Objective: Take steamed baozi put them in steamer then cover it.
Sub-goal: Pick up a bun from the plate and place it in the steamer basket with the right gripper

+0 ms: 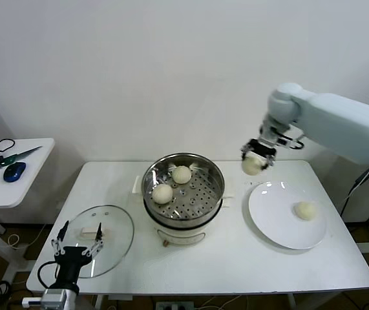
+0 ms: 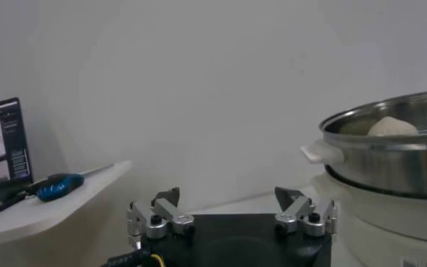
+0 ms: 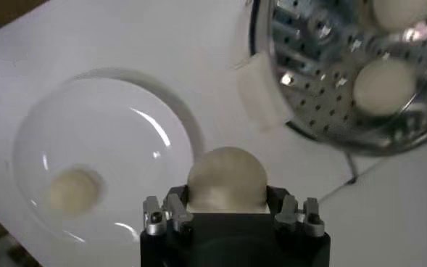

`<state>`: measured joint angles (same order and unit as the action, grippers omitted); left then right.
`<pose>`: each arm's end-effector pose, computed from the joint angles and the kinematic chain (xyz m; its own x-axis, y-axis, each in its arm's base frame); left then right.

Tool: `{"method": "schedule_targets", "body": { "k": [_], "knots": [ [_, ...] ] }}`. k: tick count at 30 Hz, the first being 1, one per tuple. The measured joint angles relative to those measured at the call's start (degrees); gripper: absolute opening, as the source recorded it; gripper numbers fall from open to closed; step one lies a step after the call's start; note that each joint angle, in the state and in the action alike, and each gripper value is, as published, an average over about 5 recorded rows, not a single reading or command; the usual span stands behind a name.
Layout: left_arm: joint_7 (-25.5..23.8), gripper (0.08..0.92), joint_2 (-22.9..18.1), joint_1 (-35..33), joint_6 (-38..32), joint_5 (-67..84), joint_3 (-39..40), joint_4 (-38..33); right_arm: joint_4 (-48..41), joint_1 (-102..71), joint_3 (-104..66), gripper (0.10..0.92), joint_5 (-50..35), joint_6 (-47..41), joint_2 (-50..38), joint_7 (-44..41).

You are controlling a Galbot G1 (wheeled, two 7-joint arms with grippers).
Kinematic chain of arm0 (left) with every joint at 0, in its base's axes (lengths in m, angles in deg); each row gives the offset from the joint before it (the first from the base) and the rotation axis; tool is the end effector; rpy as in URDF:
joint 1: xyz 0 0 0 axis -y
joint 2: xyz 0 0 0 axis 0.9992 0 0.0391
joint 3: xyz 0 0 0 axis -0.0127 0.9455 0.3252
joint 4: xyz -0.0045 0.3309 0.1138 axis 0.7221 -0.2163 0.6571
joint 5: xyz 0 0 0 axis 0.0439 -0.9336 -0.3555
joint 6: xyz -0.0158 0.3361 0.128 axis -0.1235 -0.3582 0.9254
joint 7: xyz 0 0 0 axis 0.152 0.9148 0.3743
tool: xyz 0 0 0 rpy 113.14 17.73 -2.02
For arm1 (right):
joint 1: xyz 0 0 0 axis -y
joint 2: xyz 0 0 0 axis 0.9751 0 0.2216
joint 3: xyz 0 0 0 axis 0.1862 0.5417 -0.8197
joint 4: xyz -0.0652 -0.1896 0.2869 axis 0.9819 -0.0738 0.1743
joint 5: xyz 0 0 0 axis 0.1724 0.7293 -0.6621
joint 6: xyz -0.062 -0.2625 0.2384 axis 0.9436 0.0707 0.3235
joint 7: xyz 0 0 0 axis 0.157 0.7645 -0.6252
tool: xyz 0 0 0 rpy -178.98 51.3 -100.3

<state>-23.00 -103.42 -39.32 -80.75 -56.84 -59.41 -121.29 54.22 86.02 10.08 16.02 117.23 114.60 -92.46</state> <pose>0.1445 0.0774 -0.3227 -0.9900 -0.1085 0.0903 -0.0830 0.9648 0.2497 0.5874 0.0118 0.0030 -0.1980 -0.0619 0.9782 -0.3782 -0.9159 -0.1345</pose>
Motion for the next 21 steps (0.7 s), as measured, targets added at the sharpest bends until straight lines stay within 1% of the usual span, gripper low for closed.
{"method": "schedule_targets", "body": {
  "k": [12, 21],
  "knots": [
    [-0.01, 0.823, 0.46, -0.17, -0.34, 0.86, -0.99, 0.43, 0.41, -2.29, -0.31, 0.687, 3.63, 5.02, 14.25, 0.11],
    [-0.11, 0.823, 0.65, -1.06, -1.12, 1.58, -1.89, 1.47, 0.83, -7.04, 0.43, 0.693, 5.63, 6.1, 20.23, 0.0]
  ]
}}
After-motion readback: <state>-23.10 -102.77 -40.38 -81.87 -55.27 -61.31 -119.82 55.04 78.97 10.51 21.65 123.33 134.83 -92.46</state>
